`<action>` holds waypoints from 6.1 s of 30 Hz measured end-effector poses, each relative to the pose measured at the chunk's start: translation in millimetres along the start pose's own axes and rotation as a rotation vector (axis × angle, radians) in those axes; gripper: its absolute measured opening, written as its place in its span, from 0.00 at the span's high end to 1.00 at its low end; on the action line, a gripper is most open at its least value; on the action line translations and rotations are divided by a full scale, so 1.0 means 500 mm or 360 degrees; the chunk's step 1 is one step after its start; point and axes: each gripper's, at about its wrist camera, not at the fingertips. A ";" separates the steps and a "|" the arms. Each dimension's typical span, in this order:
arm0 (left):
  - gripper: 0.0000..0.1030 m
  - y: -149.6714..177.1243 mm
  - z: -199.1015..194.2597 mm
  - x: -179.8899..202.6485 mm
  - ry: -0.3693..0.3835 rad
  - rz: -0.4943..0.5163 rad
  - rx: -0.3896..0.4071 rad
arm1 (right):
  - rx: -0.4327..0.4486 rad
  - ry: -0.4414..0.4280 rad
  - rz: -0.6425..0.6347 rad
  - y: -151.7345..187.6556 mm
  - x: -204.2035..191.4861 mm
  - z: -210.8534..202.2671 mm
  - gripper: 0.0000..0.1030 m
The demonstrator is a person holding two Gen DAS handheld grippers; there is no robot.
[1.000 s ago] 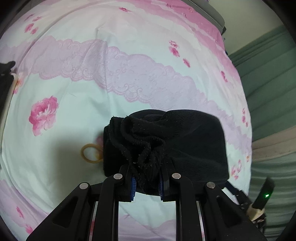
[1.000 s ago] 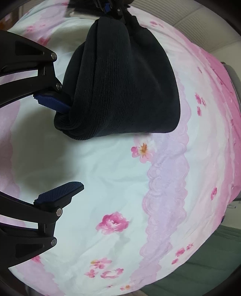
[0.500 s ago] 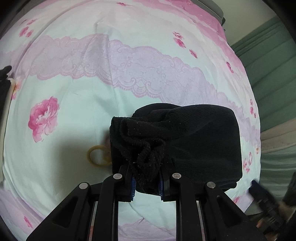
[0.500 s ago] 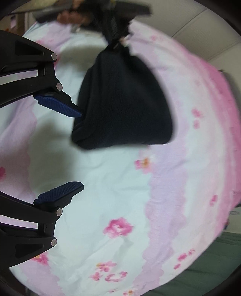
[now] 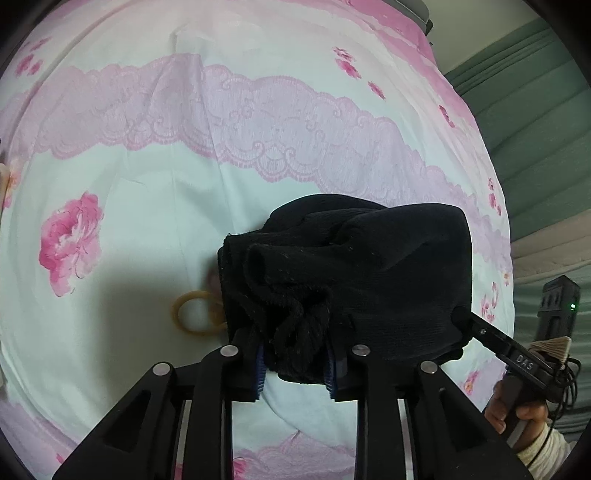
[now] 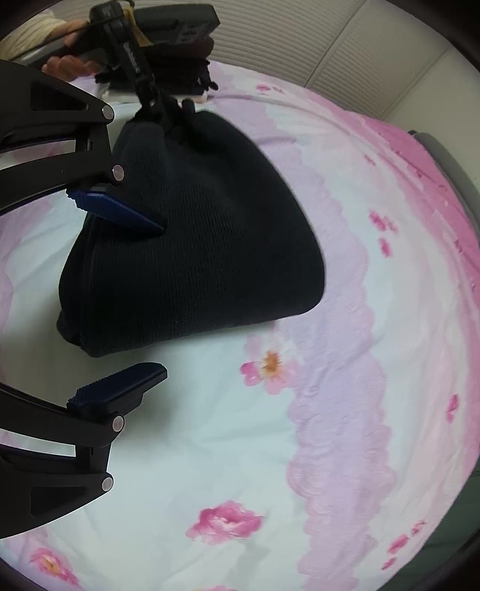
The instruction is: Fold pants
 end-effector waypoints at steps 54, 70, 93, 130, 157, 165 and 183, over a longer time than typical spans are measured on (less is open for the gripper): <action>0.60 0.013 -0.037 -0.032 0.0339 -0.0385 0.0164 | -0.0059 -0.0191 -0.0024 -0.036 -0.034 0.018 0.48; 0.60 0.143 -0.387 0.057 0.0390 -0.0160 0.0608 | 0.0330 -0.0331 -0.0206 0.085 -0.161 -0.321 0.48; 0.60 0.449 -0.724 0.121 0.0380 -0.0218 0.1178 | 0.0630 -0.0661 -0.0532 0.322 -0.270 -0.629 0.48; 0.60 0.340 -1.041 -0.531 0.0177 -0.0138 0.1052 | 0.0504 -0.0806 -0.0367 0.448 -0.859 -0.359 0.48; 0.55 0.078 -0.730 -0.889 0.0056 -0.0357 0.0532 | 0.0030 -0.0487 -0.0215 0.269 -1.045 0.099 0.47; 0.28 0.085 -0.679 -0.935 -0.0114 -0.0316 0.0464 | 0.0029 -0.0394 -0.0298 0.294 -1.056 0.140 0.30; 0.07 0.128 -0.780 -0.804 -0.0547 0.0009 0.0610 | 0.0070 -0.0377 -0.0246 0.301 -1.044 0.111 0.16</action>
Point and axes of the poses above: each gripper's, at about its wrist camera, not at the fingertips, and z roughly the way its jaws point, x to its right, y to its underside, and after that the axes turned 6 degrees about z, right-handed
